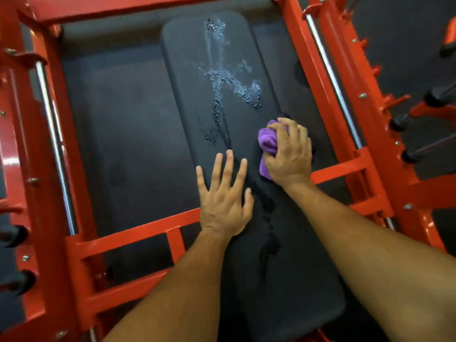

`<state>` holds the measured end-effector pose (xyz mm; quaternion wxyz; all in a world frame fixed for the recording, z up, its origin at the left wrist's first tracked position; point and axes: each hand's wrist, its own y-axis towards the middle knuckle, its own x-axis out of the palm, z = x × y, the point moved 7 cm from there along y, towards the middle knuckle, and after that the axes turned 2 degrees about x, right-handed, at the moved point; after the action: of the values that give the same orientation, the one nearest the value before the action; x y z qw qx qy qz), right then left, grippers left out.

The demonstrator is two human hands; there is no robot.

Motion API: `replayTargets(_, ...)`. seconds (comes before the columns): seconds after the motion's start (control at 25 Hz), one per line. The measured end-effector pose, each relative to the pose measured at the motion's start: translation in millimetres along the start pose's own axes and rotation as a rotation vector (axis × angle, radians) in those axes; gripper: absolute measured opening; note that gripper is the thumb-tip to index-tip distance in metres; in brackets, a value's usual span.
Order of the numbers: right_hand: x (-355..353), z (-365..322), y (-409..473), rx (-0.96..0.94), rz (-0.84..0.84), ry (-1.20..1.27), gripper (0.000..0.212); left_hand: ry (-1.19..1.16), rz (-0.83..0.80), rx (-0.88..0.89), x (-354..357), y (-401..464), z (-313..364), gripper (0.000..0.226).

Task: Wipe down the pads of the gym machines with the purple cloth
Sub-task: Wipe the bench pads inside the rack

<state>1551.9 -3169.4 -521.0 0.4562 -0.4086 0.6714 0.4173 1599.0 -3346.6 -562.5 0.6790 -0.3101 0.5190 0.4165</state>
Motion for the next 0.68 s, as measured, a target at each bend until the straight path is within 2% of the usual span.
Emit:
replayTargets(0.24, 9, 1, 2, -0.01, -0.034, 0.008, 0.048, -0.03, 0.018, -0.01, -4, -2, -1, 0.07)
replayTargets(0.52, 10, 4, -1, -0.053, 0.007, 0.021, 0.043, -0.019, 0.097, -0.042, -4, -6, -1, 0.065)
replayTargets(0.68, 12, 9, 1, -0.086, 0.0, 0.033, 0.045, 0.041, 0.103, -0.162, -13, 10, 3, 0.055)
